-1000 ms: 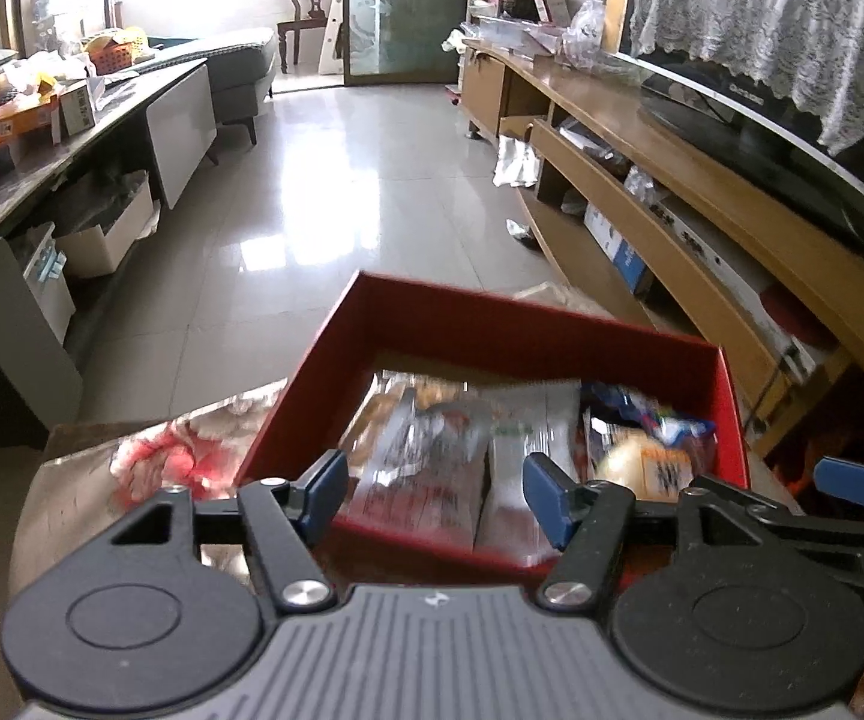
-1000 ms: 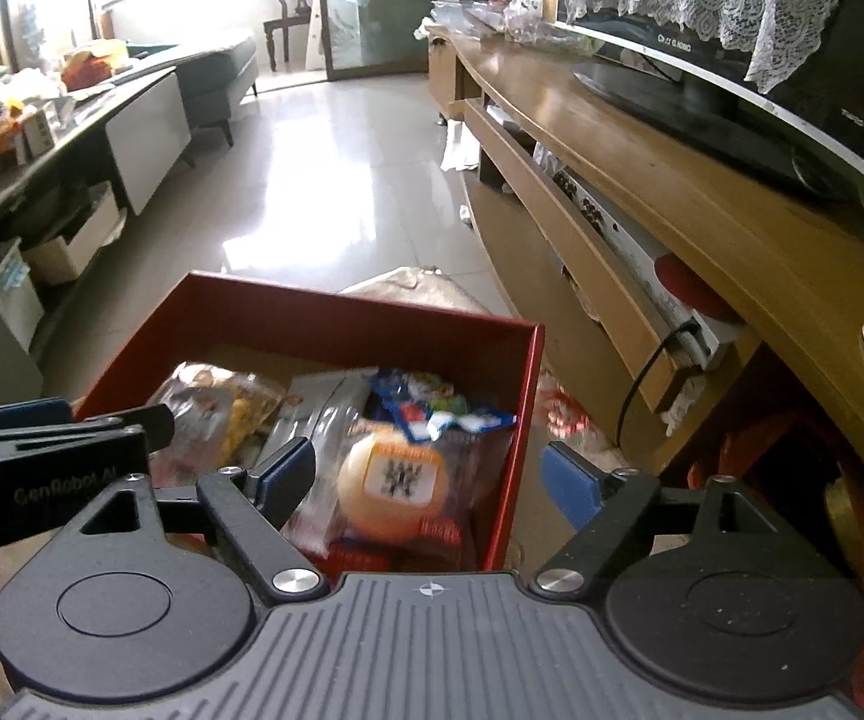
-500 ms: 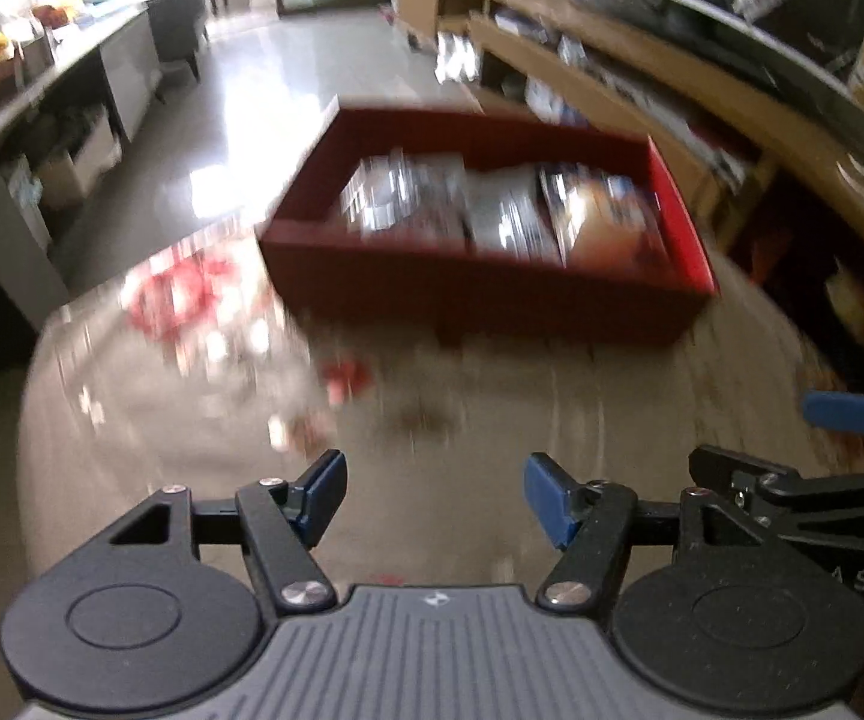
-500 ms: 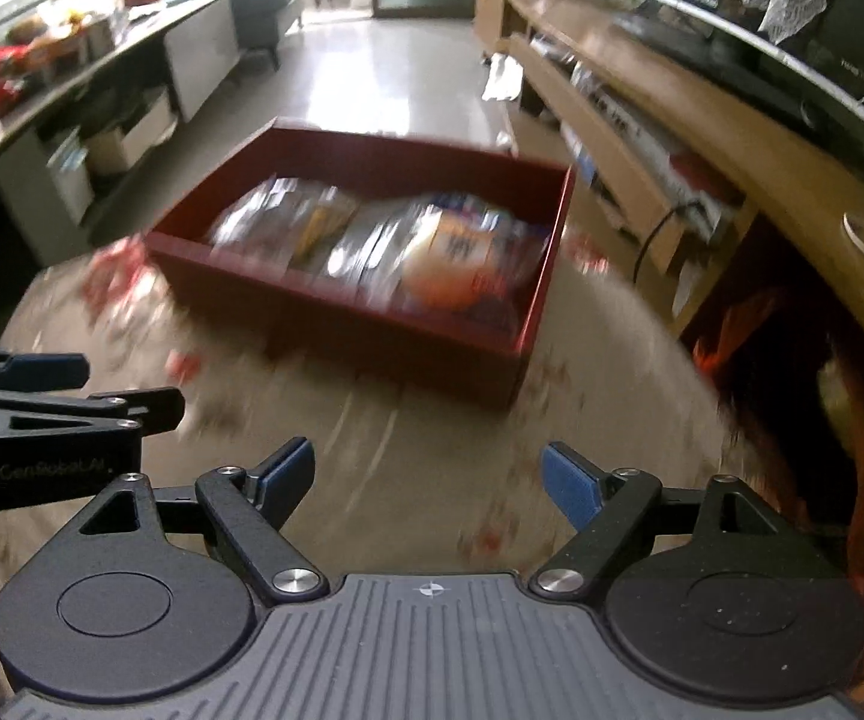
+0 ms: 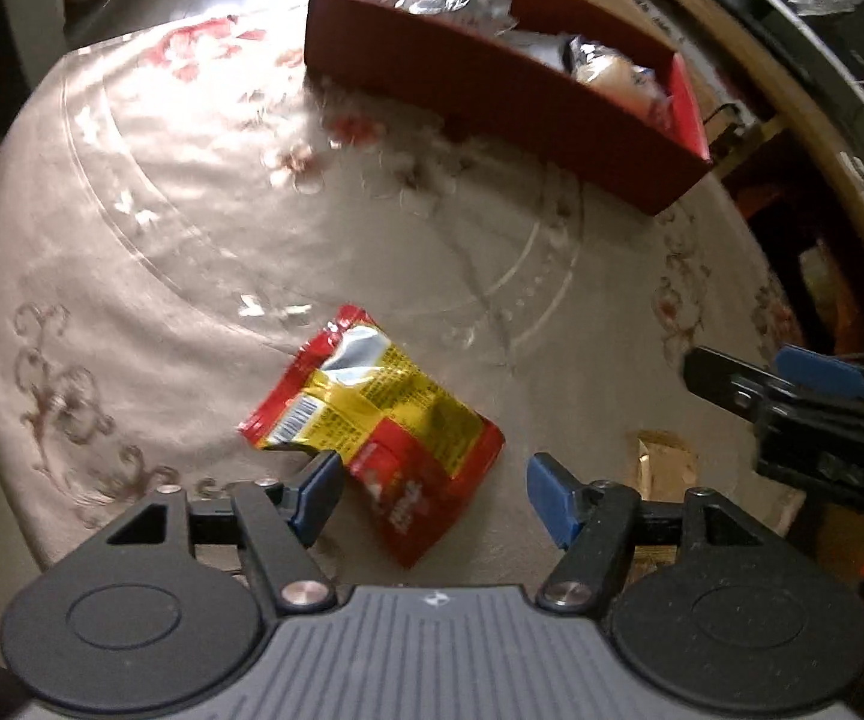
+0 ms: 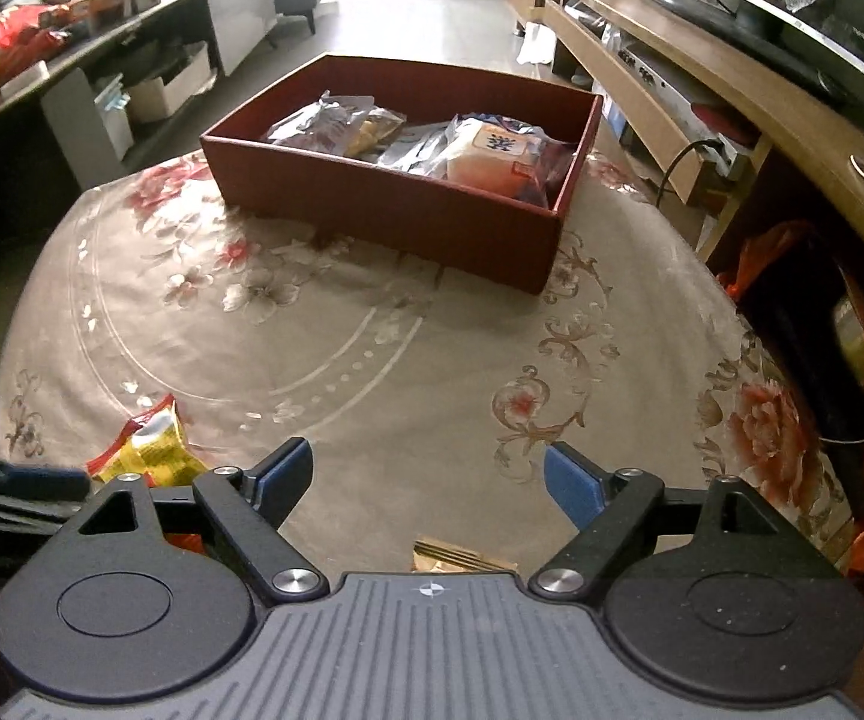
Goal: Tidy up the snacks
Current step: 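Open both tools to release the packets and withdraw from the red box, then grasp the red-yellow snack bag with the left tool while the right tool grasps the brown sachet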
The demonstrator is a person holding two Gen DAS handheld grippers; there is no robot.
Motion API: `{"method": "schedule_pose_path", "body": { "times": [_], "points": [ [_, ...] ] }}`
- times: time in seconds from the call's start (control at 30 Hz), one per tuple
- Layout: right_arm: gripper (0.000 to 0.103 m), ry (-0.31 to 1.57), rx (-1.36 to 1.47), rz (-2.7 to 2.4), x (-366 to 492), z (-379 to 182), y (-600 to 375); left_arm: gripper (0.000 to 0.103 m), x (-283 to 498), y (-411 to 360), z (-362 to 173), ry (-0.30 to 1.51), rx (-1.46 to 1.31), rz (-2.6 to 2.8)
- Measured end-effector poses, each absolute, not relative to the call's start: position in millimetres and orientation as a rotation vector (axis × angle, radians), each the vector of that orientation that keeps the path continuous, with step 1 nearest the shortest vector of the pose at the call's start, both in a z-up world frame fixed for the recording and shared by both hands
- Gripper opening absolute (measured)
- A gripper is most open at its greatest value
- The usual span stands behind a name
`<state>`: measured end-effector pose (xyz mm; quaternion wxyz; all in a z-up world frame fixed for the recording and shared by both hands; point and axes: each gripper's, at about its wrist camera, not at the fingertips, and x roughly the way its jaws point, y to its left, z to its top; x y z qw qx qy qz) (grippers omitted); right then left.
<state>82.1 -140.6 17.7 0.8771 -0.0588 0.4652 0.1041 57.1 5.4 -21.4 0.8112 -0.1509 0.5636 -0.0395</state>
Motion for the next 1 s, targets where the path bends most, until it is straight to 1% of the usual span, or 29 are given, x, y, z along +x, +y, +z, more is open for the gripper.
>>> {"method": "schedule_pose_path", "body": {
  "times": [0.3, 0.4, 0.53, 0.67, 0.73, 0.8, 0.9, 1.0],
  "points": [
    [0.09, 0.95, -0.077, 0.231, 77.3, 24.5, -158.5, 0.071, 104.7, -17.4, -42.4, 1.224, -0.332, 0.025],
    [0.09, 0.941, -0.062, 0.225, 78.0, 27.0, -163.7, 0.074, 120.9, -23.7, -42.3, 1.204, -0.317, 0.076],
    [0.09, 0.931, -0.046, 0.226, 79.2, 30.1, -166.8, 0.077, 133.7, -46.9, -42.9, 1.196, -0.203, 0.075],
    [0.09, 0.939, -0.053, 0.226, 80.0, 27.7, -167.2, 0.078, 122.2, -55.5, -49.1, 1.167, -0.114, 0.061],
    [0.09, 0.945, -0.056, 0.222, 79.5, 26.3, -169.2, 0.074, 116.6, -57.5, -50.0, 1.158, -0.047, 0.065],
    [0.09, 0.948, -0.056, 0.215, 78.8, 25.4, -172.1, 0.06, 115.0, -52.6, -46.4, 1.147, -0.052, 0.068],
    [0.09, 0.96, -0.055, 0.211, 77.4, 22.5, -175.5, 0.057, 113.2, -41.6, -41.4, 1.155, -0.047, 0.088],
    [0.09, 0.981, -0.057, 0.217, 75.4, 18.3, -175.8, 0.056, 103.4, -30.8, -33.3, 1.139, -0.041, 0.085]
  ]
}}
